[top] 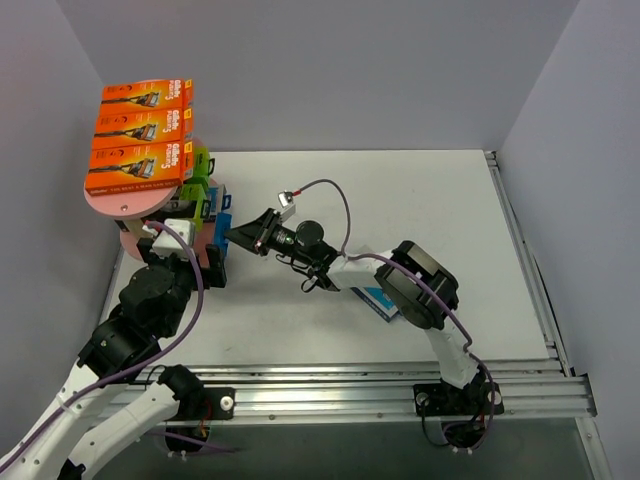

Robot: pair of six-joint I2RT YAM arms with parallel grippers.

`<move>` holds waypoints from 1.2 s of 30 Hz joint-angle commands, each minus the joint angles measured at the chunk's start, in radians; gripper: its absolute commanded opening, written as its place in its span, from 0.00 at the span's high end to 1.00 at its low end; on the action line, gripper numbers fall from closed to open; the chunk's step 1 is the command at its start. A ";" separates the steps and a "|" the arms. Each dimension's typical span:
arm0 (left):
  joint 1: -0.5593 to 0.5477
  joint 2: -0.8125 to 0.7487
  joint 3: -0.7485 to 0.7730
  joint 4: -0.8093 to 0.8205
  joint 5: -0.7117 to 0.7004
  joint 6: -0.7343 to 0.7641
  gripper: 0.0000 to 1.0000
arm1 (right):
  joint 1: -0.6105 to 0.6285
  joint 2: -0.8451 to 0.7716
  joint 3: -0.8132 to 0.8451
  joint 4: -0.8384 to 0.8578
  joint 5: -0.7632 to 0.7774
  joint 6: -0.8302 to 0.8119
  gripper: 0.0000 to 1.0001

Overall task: Place and organize the shaving razors onto the shelf
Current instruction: Place the shaving razor onto shelf

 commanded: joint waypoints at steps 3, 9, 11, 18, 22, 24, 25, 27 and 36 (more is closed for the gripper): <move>0.007 -0.006 0.004 0.055 0.008 -0.001 0.05 | 0.014 -0.029 0.031 0.504 -0.027 -0.017 1.00; 0.009 -0.004 0.004 0.054 0.006 -0.001 0.05 | 0.021 -0.030 0.039 0.527 -0.032 -0.014 1.00; 0.009 -0.004 0.004 0.054 0.006 -0.001 0.05 | 0.023 -0.030 0.044 0.532 -0.032 -0.011 1.00; 0.012 -0.001 0.004 0.055 0.008 0.000 0.05 | 0.021 -0.032 0.054 0.547 -0.037 -0.006 1.00; 0.013 0.000 0.003 0.057 0.009 -0.001 0.05 | 0.021 -0.035 0.056 0.546 -0.037 -0.012 1.00; 0.015 0.002 0.004 0.057 0.011 0.000 0.05 | 0.021 -0.032 0.060 0.549 -0.037 -0.011 1.00; 0.016 0.002 0.004 0.057 0.011 0.000 0.05 | 0.021 -0.030 0.062 0.550 -0.038 -0.008 1.00; 0.015 0.002 0.004 0.057 0.011 0.000 0.05 | 0.021 -0.029 0.064 0.558 -0.035 -0.004 1.00; 0.018 0.002 0.004 0.057 0.015 0.000 0.05 | 0.021 -0.046 0.071 0.559 -0.038 -0.001 1.00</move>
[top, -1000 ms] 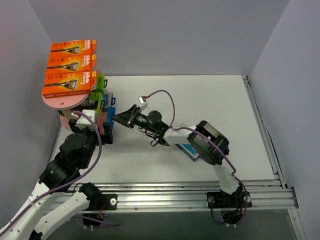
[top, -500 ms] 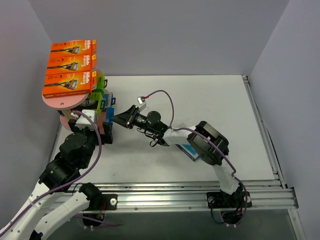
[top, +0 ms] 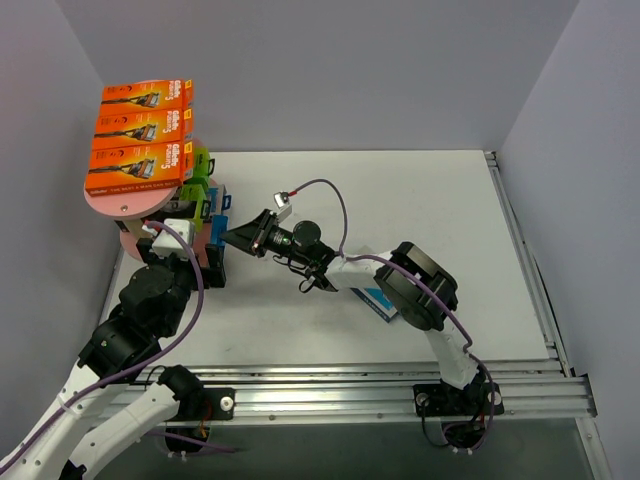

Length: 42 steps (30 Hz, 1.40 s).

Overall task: Place and organize the shaving razors onto the shelf
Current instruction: Place the shaving razor onto shelf

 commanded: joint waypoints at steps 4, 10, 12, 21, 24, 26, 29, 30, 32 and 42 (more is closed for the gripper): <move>0.008 0.001 0.005 0.058 0.010 0.000 0.05 | 0.009 -0.043 0.047 0.594 -0.024 0.002 1.00; 0.008 -0.002 0.005 0.057 0.010 0.000 0.05 | 0.009 -0.021 0.052 0.643 -0.019 0.029 1.00; 0.008 -0.001 0.005 0.057 0.009 0.000 0.05 | 0.009 -0.026 0.052 0.641 -0.018 0.029 1.00; 0.010 -0.001 0.003 0.057 0.013 0.000 0.05 | 0.009 -0.061 0.026 0.631 -0.016 0.016 1.00; 0.010 0.001 0.005 0.057 0.015 0.000 0.05 | 0.007 -0.076 0.015 0.620 -0.018 0.008 1.00; 0.010 0.002 0.005 0.057 0.013 0.000 0.05 | 0.009 -0.084 0.009 0.618 -0.018 0.006 1.00; 0.008 0.002 0.005 0.057 0.013 0.000 0.05 | 0.007 -0.092 0.006 0.617 -0.018 0.005 1.00; 0.010 0.001 0.005 0.057 0.013 0.000 0.05 | 0.007 -0.093 0.006 0.614 -0.019 0.003 1.00; 0.010 0.002 0.003 0.057 0.015 -0.001 0.05 | 0.007 -0.096 0.006 0.612 -0.018 0.005 1.00; 0.011 -0.001 0.005 0.058 0.016 0.002 0.05 | 0.009 -0.121 0.015 0.600 -0.025 -0.007 1.00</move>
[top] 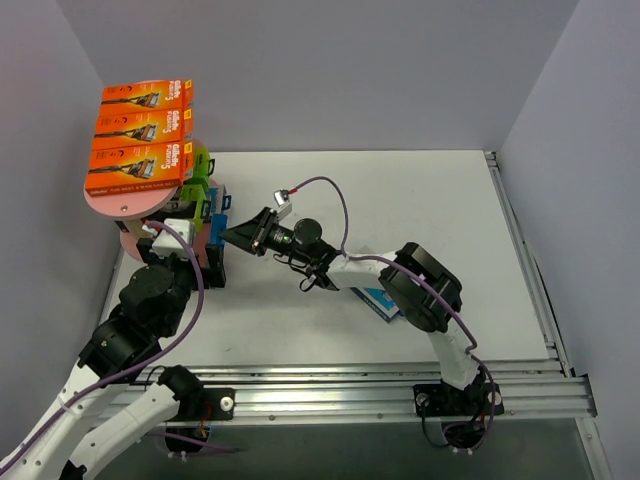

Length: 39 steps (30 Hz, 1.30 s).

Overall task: Place and organize the shaving razors onto the shelf
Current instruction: Place the shaving razor onto shelf

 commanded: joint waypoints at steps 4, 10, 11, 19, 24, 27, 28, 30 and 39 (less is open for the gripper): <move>0.007 -0.001 0.005 0.058 0.015 0.002 0.05 | 0.010 -0.084 0.037 0.629 -0.021 -0.014 1.00; 0.007 -0.006 0.005 0.058 0.018 0.000 0.05 | 0.013 -0.066 0.073 0.627 -0.031 -0.014 1.00; 0.007 -0.009 0.005 0.058 0.019 0.000 0.05 | 0.016 -0.061 0.077 0.630 -0.032 -0.014 1.00; 0.007 -0.015 0.003 0.058 0.024 -0.003 0.05 | 0.019 0.005 0.122 0.678 -0.026 0.017 1.00; 0.007 -0.020 0.003 0.058 0.029 -0.003 0.05 | 0.019 0.017 0.114 0.684 -0.023 0.014 1.00; 0.007 -0.023 0.003 0.058 0.029 -0.003 0.05 | 0.019 0.040 0.108 0.715 -0.017 0.024 1.00; 0.007 -0.024 0.003 0.057 0.029 -0.003 0.05 | 0.019 0.045 0.108 0.724 -0.015 0.033 1.00; 0.006 -0.026 0.003 0.057 0.027 -0.003 0.05 | 0.019 0.057 0.101 0.738 -0.011 0.037 1.00; 0.007 -0.032 0.001 0.057 0.026 -0.004 0.05 | 0.019 0.074 0.048 0.755 0.002 0.021 1.00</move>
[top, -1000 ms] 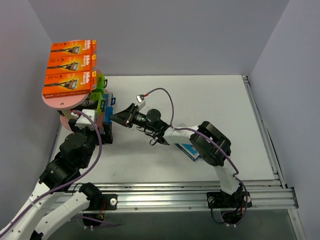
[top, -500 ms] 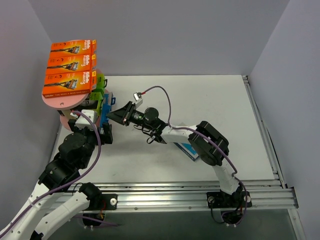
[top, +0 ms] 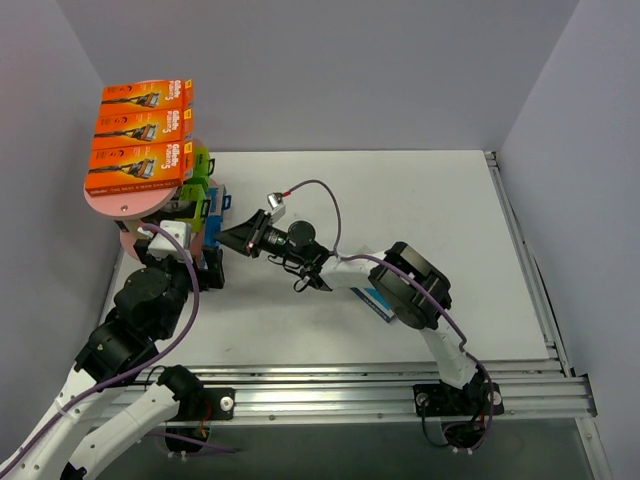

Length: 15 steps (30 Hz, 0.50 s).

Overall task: Place and organize the shaving razors onto the shelf
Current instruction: Place the shaving razor onto shelf

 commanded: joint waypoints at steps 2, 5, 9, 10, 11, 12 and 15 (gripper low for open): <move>0.002 -0.013 0.001 0.057 0.007 -0.004 0.05 | 0.002 -0.010 -0.047 0.729 0.016 -0.013 1.00; 0.003 -0.013 0.001 0.057 0.007 -0.004 0.05 | -0.007 -0.021 -0.101 0.729 0.031 -0.004 1.00; 0.003 -0.015 0.001 0.057 0.005 -0.004 0.05 | -0.019 -0.021 -0.153 0.729 0.040 0.023 1.00; 0.002 -0.016 0.001 0.057 0.005 -0.004 0.05 | -0.022 -0.023 -0.163 0.729 0.043 0.025 1.00; 0.002 -0.016 0.001 0.058 0.005 -0.004 0.05 | -0.025 -0.027 -0.173 0.723 0.043 0.025 1.00; 0.002 -0.016 0.001 0.057 0.004 -0.004 0.05 | -0.028 -0.030 -0.193 0.715 0.045 0.025 1.00; 0.002 -0.018 0.001 0.057 0.004 -0.004 0.05 | -0.041 -0.050 -0.224 0.666 0.042 0.010 1.00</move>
